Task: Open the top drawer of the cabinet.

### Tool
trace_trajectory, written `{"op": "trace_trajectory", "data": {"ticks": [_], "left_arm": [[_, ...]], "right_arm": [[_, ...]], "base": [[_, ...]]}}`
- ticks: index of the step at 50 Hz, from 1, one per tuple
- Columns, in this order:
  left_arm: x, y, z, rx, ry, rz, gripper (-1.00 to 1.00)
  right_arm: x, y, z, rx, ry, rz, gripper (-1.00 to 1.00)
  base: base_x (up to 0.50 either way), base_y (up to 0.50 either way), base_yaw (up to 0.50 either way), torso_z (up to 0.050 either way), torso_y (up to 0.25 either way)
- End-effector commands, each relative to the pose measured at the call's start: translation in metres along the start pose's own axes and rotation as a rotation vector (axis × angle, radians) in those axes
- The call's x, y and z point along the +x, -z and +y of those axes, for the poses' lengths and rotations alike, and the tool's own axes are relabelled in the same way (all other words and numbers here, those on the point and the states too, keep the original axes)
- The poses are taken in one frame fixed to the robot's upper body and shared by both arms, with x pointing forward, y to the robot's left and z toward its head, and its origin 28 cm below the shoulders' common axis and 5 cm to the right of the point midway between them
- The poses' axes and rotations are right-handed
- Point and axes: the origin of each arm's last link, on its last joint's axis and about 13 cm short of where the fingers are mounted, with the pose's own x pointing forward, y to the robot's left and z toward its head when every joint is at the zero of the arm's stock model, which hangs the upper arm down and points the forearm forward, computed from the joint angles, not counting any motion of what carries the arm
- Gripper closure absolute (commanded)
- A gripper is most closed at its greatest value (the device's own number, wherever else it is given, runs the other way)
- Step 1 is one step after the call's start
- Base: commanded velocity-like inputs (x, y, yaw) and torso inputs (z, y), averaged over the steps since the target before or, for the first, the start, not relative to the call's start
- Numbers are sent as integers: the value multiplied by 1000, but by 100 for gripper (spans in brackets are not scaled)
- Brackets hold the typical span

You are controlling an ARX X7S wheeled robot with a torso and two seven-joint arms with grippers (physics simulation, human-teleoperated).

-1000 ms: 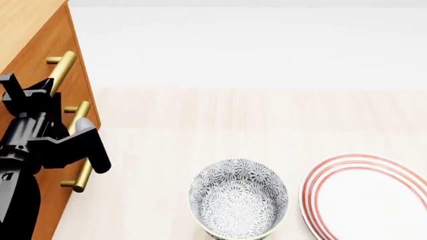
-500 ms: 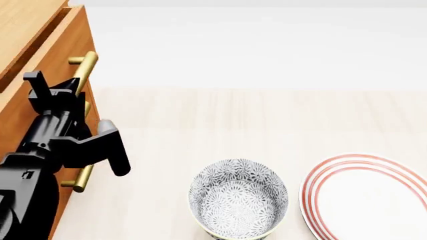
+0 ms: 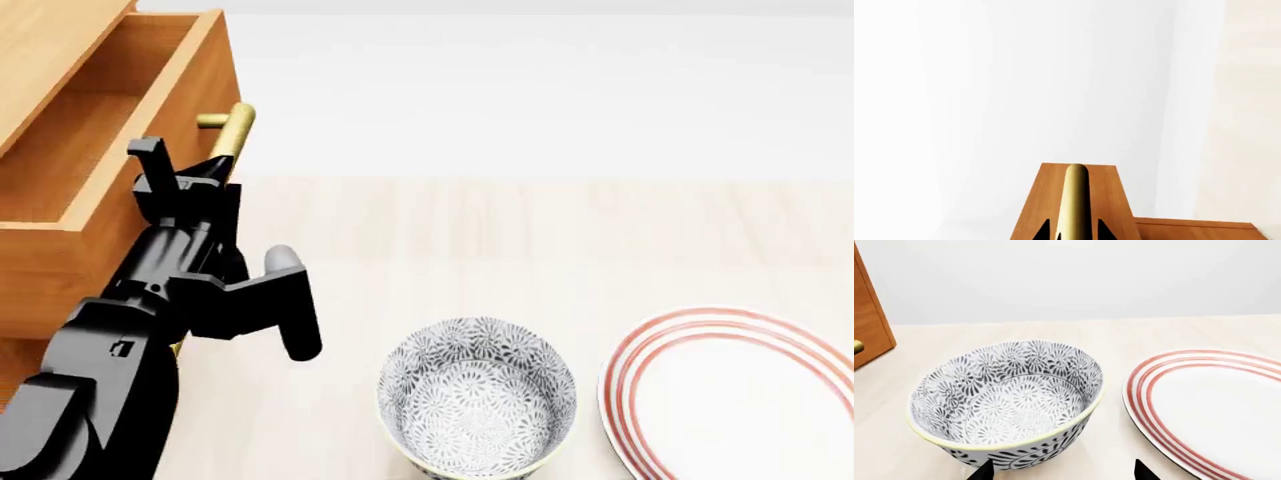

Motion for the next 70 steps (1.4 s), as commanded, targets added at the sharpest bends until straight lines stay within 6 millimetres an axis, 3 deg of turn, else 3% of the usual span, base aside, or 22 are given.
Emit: {"op": "trace_trajectory", "data": {"ticks": [1,9,25,26,37,54,63,70], "left_arm": [[5,-50,28,6,-68,-185,100],[3,-63,32,6,-75,-229,100],[-1,-68,34,-16,-93,-251,100],[0,-68,35,-29,-100,-244,-100],[-9,-71,38,-92,-110,-272,-100],[-40,-97,50,-606,-20,-417,-100],[-32,-93,78,-795,-99,-362,-100],[-21,-86,83,-911,-114,-268,-100]], "right_arm": [[1,-3,0,21,-3,-7,-100],[1,-4,-2,29,5,-6,-100],[1,-3,-3,33,8,2,-100],[1,-3,-3,32,8,3,-100],[1,-2,-2,31,7,10,-100],[1,0,-1,28,3,12,-100],[1,0,-1,26,1,14,-100],[2,1,-1,25,2,16,-100]], "base": [[0,0,-5,0,0],[-1,0,-2,2,1],[-4,0,-1,1,4],[0,0,0,0,0],[0,0,0,1,0],[0,0,0,0,0],[0,0,0,0,0],[0,0,0,0,0]]}}
